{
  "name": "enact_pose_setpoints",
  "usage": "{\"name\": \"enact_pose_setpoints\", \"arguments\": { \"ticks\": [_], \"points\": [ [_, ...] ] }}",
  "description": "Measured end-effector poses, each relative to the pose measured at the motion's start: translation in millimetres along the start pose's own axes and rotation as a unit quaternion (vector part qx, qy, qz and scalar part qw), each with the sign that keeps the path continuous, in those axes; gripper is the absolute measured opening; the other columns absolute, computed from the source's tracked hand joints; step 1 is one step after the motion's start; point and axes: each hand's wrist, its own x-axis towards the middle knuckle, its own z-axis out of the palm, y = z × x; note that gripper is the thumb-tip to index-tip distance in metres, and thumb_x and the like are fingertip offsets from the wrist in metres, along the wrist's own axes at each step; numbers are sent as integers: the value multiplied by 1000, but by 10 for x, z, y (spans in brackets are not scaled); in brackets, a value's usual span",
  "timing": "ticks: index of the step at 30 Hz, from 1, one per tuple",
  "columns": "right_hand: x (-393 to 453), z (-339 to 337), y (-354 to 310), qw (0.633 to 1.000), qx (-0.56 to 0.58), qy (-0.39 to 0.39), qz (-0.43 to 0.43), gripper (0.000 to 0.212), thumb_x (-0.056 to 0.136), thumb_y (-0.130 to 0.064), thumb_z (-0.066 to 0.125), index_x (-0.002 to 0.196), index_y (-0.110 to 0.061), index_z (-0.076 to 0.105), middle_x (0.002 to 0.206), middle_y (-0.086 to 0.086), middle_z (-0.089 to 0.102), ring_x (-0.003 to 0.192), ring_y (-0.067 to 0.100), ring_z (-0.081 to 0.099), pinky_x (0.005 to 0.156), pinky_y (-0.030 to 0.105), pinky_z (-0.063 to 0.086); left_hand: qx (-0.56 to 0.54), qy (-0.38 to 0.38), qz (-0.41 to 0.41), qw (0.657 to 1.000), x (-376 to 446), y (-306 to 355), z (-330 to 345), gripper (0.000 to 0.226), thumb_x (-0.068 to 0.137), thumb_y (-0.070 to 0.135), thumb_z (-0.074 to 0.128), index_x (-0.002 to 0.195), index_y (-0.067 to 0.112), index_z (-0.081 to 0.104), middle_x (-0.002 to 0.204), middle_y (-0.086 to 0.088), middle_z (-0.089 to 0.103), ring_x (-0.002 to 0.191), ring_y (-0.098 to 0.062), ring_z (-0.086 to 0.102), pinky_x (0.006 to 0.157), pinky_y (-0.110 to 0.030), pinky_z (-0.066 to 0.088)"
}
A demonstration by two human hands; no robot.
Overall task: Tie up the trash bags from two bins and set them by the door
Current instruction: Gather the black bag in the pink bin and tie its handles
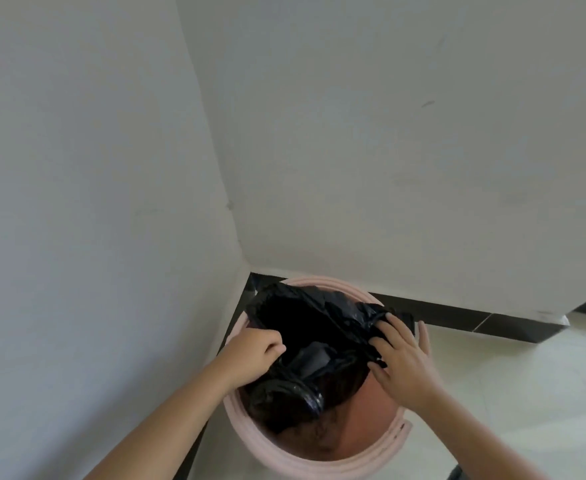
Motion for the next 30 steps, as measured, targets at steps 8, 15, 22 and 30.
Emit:
{"name": "enact_pose_setpoints", "arguments": {
  "ticks": [8, 15, 22, 30],
  "points": [
    [282, -361, 126, 976, 113, -184, -3, 31, 85, -13, 54, 115, -8, 58, 133, 9, 52, 137, 29, 30, 110, 46, 23, -36, 241, -74, 967, -396, 113, 248, 38, 92, 32, 40, 59, 14, 44, 54, -1, 44, 51, -18, 42, 50, -31, 27],
    [-45, -297, 14, 985, 155, -4, 73, 40, 75, -33, 46, 92, -5, 69, 104, 17, 69, 107, 40, 59, 90, 58, 46, -146, 248, -242, 926, -150, -118, 295, 37, 95, 21, 37, 64, 5, 48, 65, -13, 52, 80, -35, 52, 64, -34, 30],
    [-182, -231, 141, 950, 226, -147, 161, 120, 53, -92, 1, 142, -13, 21, 154, 2, 6, 143, 25, -3, 116, 36, 9, -329, 293, -286, 851, -143, -113, 280, 23, 87, 14, 54, 67, 10, 64, 81, -19, 63, 86, -34, 61, 76, -38, 44],
    [-210, -332, 66, 948, 231, -143, 167, 67, 90, -37, 48, 143, -11, 16, 156, 5, 0, 143, 23, -7, 116, 30, 4, -469, 234, -351, 776, -134, -134, 173, 21, 83, 6, 59, 62, 7, 56, 69, -12, 58, 66, -28, 57, 51, -22, 53]
  ]
}}
